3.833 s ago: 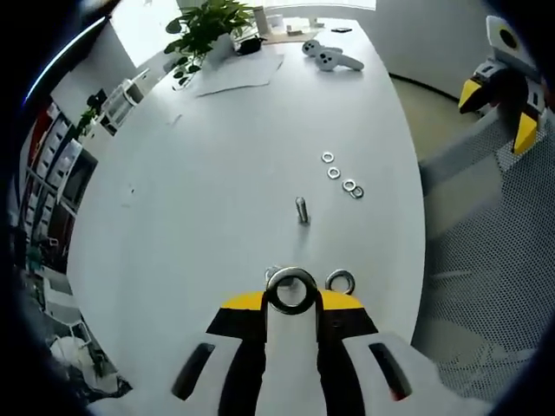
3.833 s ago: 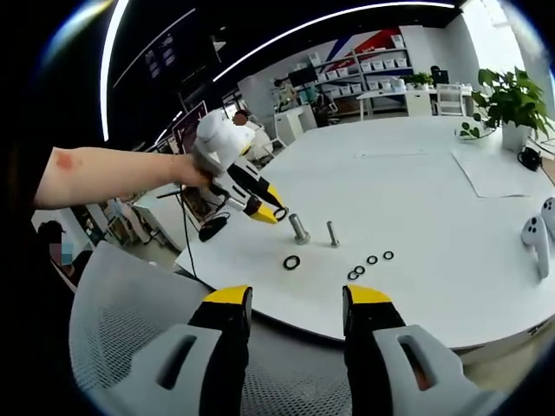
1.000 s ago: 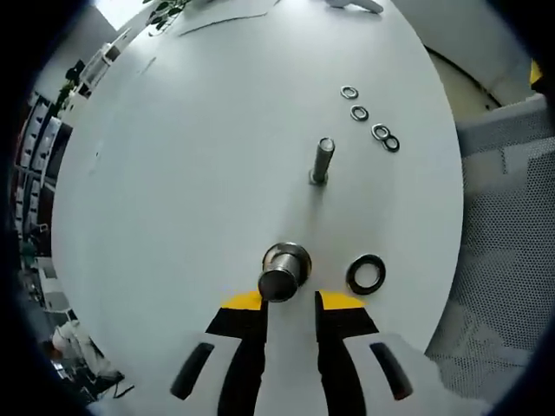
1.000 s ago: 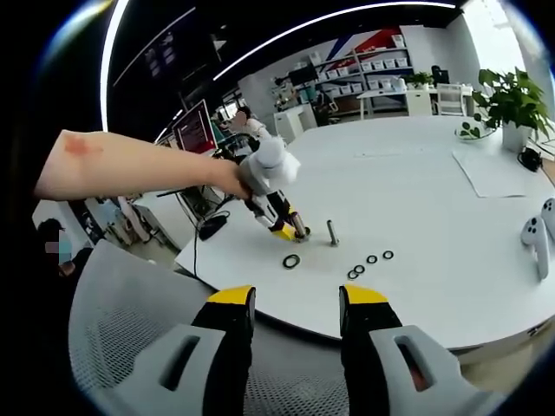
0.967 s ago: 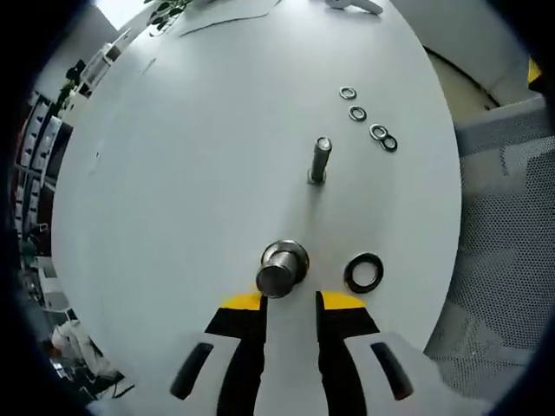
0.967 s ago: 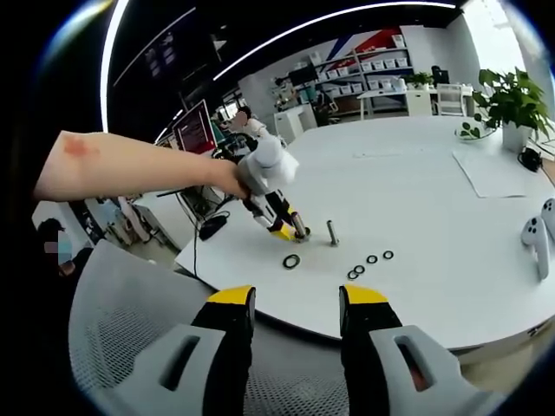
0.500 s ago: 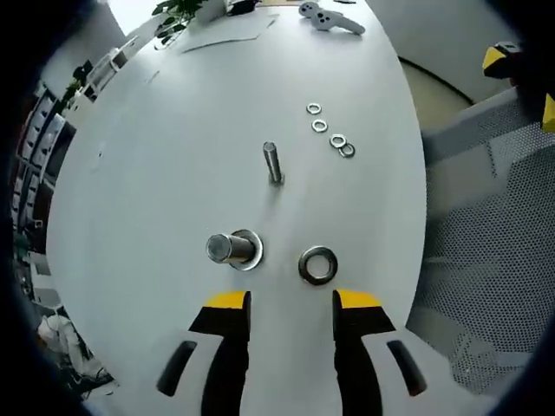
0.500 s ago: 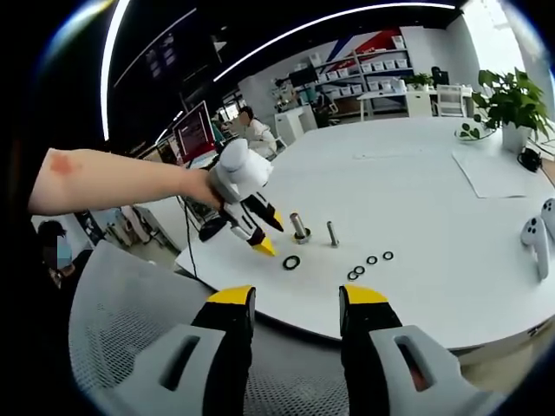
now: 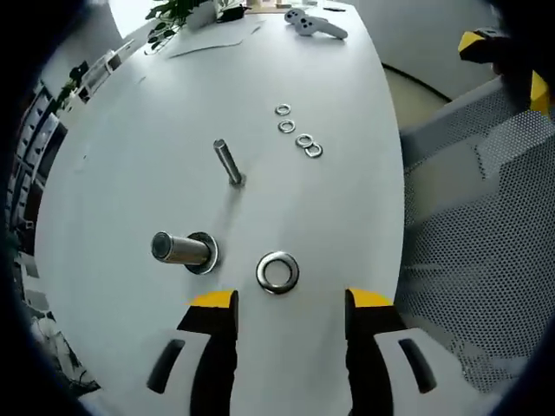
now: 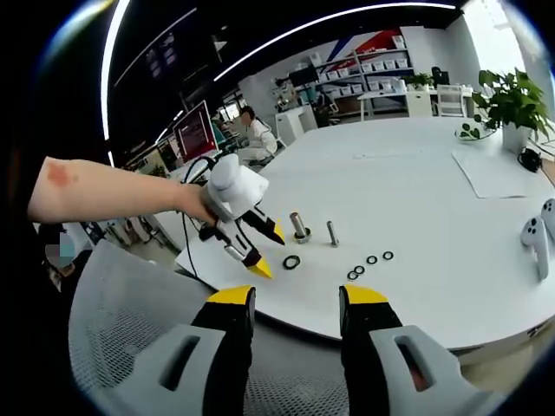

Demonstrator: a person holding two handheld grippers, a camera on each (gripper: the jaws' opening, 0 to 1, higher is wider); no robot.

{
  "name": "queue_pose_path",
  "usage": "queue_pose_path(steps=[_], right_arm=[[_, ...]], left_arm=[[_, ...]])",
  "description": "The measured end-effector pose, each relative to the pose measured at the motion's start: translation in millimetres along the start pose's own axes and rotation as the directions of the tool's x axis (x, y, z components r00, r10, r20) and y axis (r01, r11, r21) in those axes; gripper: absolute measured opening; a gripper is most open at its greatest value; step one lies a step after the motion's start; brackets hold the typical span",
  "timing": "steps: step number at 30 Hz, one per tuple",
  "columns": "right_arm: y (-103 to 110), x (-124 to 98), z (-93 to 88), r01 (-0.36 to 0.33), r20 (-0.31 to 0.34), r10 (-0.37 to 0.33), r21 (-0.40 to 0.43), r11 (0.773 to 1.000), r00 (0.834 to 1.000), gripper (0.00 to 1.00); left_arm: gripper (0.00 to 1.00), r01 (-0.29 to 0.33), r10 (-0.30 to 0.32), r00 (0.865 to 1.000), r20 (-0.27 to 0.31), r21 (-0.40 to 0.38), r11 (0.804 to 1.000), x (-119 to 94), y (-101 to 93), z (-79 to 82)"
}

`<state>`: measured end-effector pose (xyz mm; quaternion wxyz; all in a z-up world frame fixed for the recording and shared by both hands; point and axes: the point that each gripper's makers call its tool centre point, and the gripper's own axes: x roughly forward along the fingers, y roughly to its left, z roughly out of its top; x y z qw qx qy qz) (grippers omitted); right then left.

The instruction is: Place the washer onto the threaded stud by aligning its center hole with the stud, sliding it down to the base, and recovering from edge contact or off-axis alignment until the washer reaches the visible bottom stop.

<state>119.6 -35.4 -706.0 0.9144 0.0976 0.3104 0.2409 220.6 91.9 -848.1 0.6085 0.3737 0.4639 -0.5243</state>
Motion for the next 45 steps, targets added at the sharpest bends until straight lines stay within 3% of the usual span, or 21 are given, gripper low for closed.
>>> queue_pose_path(steps=[7, 19, 34, 45], right_arm=[[0, 0, -0.4, 0.000, -0.002, 0.000, 0.001, 1.000, 1.000, 0.41], [0, 0, -0.6, -0.001, -0.006, 0.001, 0.000, 1.000, 1.000, 0.41], [0, 1, 0.4, -0.002, -0.003, 0.002, 0.000, 1.000, 1.000, 0.41], [0, 1, 0.6, -0.004, -0.002, 0.004, 0.000, 1.000, 1.000, 0.41]], left_arm=[[0.42, -0.001, 0.001, 1.000, 0.014, 0.010, 1.000, 7, 1.4, 8.9], [0.35, -0.018, 0.019, 1.000, -0.015, 0.068, 0.998, 19, 5.1, 3.7], [0.35, -0.004, 0.005, 1.000, -0.011, 0.107, 0.994, 20, 5.5, 6.7], [0.35, -0.002, 0.009, 0.998, -0.059, 0.114, 0.994, 20, 6.0, 8.0]])
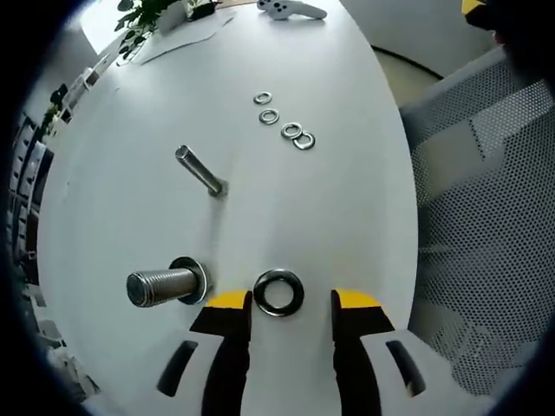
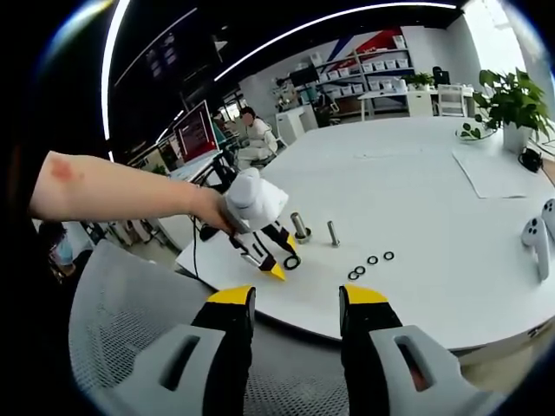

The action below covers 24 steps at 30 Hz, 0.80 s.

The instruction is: Place the washer onto the threaded stud by aligning its center hole with the stud, sliding it down to the base, and recovering from edge contact or off-axis alignment until the washer reaches the visible bottom stop.

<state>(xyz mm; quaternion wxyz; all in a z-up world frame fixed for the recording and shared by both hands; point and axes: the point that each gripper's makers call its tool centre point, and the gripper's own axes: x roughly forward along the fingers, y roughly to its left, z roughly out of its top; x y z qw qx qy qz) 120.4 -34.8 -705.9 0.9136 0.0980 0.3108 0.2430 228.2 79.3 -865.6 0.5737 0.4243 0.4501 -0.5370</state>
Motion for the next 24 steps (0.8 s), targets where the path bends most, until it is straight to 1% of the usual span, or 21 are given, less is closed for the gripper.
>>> queue_pose_path(steps=[2, 10, 17, 21, 24], right_arm=[[0.0, 0.0, 0.0, 0.000, 0.000, 0.000, 0.000, 1.000, 1.000, 0.41], [0.1, 0.0, 0.1, -0.001, 0.000, 0.001, 0.000, 1.000, 1.000, 0.41], [-0.2, -0.1, 0.4, 0.000, 0.002, 0.000, 0.002, 1.000, 1.000, 0.41], [0.0, -0.2, 0.1, 0.000, 0.000, 0.000, 0.001, 1.000, 1.000, 0.41], [-0.3, -0.3, 0.0, 0.001, 0.001, -0.001, 0.002, 1.000, 1.000, 0.41]], left_arm=[[0.35, 0.002, -0.002, 1.000, -0.007, 0.014, 1.000, 0.2, -0.1, 0.3], [0.35, 0.003, -0.002, 1.000, -0.028, 0.009, 1.000, 0.1, 0.3, 0.1], [0.35, 0.005, -0.005, 1.000, -0.031, 0.010, 1.000, -0.2, -0.2, -0.2], [0.30, 0.000, 0.000, 1.000, -0.024, -0.003, 1.000, -0.6, 4.8, -0.3], [0.28, -0.001, 0.000, 1.000, -0.020, -0.008, 1.000, -0.7, 5.4, 0.0]])
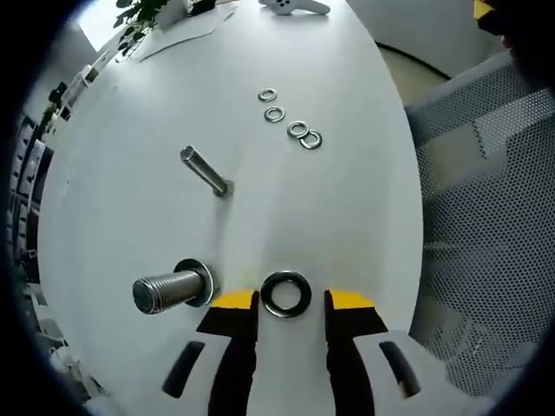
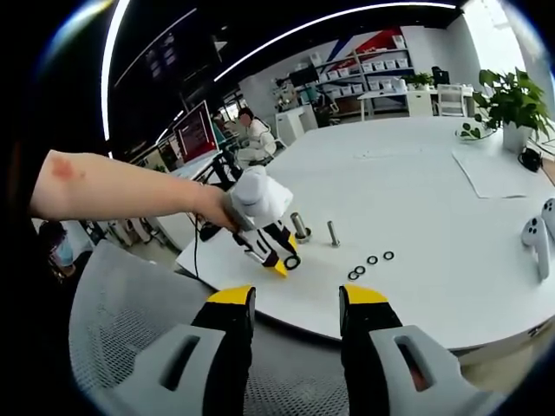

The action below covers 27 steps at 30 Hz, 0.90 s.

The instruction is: Place the washer onto the threaded stud by aligning its center hole with the stud, sliding it down to the base, and recovering from edge contact or off-axis alignment until the washer reaches the visible bottom stop.

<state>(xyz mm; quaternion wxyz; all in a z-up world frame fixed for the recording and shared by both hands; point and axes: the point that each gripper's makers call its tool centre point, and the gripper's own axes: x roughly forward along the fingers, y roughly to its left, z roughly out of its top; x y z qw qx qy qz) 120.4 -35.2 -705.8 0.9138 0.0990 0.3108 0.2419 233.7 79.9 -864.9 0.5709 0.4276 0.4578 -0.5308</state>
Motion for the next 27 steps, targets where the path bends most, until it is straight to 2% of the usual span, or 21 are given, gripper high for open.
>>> queue_pose_path(steps=[9, 11, 13, 27], right_arm=[[-0.1, -0.3, 0.5, 0.001, 0.005, -0.001, 0.005, 1.000, 1.000, 0.41], [0.1, -0.3, 0.4, 0.000, 0.005, 0.000, 0.004, 1.000, 1.000, 0.41], [0.2, -0.3, 0.4, 0.000, 0.005, 0.000, 0.004, 1.000, 1.000, 0.41], [0.7, -0.1, -0.1, -0.002, 0.000, 0.002, 0.001, 1.000, 1.000, 0.41]], left_arm=[[0.29, 0.000, 0.000, 1.000, 0.002, 0.002, 1.000, -0.1, -0.5, -0.3], [0.30, 0.005, -0.004, 1.000, -0.007, 0.048, 0.999, 0.3, -1.6, -0.8], [0.30, 0.001, 0.000, 1.000, -0.014, 0.023, 1.000, 1.0, -1.9, -0.3], [0.27, -0.001, 0.001, 1.000, -0.018, 0.018, 1.000, -0.1, -2.9, -1.7]])
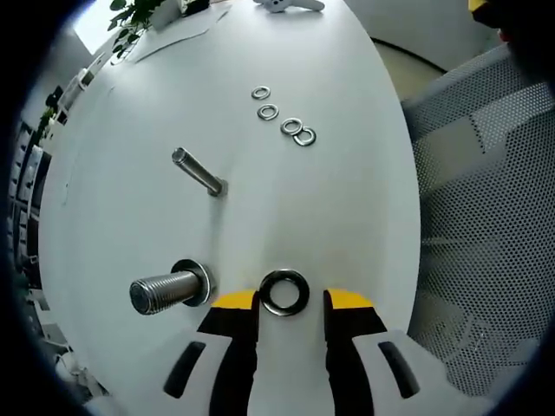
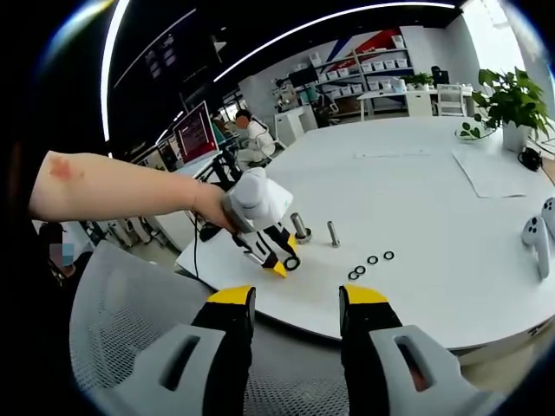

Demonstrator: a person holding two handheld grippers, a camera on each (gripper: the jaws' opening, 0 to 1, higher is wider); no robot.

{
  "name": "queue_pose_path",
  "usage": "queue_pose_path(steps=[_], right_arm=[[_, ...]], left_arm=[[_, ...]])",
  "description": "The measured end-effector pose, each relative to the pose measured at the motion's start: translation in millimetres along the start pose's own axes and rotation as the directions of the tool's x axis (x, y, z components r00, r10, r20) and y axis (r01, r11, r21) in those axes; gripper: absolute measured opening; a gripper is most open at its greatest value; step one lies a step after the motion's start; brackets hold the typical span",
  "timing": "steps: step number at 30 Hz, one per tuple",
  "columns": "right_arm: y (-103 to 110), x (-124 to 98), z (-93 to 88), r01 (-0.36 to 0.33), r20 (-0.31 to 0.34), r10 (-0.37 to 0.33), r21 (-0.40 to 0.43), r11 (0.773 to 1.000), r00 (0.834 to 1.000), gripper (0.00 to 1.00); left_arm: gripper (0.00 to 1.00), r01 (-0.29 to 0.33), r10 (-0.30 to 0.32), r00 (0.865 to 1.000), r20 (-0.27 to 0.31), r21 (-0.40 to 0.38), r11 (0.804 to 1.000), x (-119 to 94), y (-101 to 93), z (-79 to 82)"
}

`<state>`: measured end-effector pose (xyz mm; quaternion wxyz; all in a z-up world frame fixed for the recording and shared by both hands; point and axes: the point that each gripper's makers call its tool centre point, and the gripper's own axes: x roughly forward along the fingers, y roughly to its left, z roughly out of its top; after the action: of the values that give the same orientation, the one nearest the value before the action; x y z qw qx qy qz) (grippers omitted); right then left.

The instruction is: Place the washer onto the threaded stud by aligning its center hole with the stud, sliding it down to the base, and recovering from edge contact or off-axis alignment until the washer reaches the visible bottom stop.

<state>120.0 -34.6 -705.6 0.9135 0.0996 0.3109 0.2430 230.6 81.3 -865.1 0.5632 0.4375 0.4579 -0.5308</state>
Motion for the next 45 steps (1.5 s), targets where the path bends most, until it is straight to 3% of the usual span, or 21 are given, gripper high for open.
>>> queue_pose_path(steps=[17, 32, 45], right_arm=[[0, 0, -0.8, -0.001, -0.003, 0.001, 0.000, 1.000, 1.000, 0.41], [0, 0, -0.3, -0.003, -0.001, 0.003, 0.000, 1.000, 1.000, 0.41], [0, 0, -0.5, -0.004, -0.006, 0.004, -0.003, 1.000, 1.000, 0.41]], left_arm=[[0.20, -0.020, 0.019, 1.000, -0.014, -0.021, 1.000, 0, -1.4, -2.7], [0.19, -0.087, 0.087, 0.996, -0.014, -0.036, 0.996, -3, -0.1, -6.2], [0.19, -0.081, 0.085, 0.996, 0.023, -0.135, 0.988, -38, 13.6, -11.1]])
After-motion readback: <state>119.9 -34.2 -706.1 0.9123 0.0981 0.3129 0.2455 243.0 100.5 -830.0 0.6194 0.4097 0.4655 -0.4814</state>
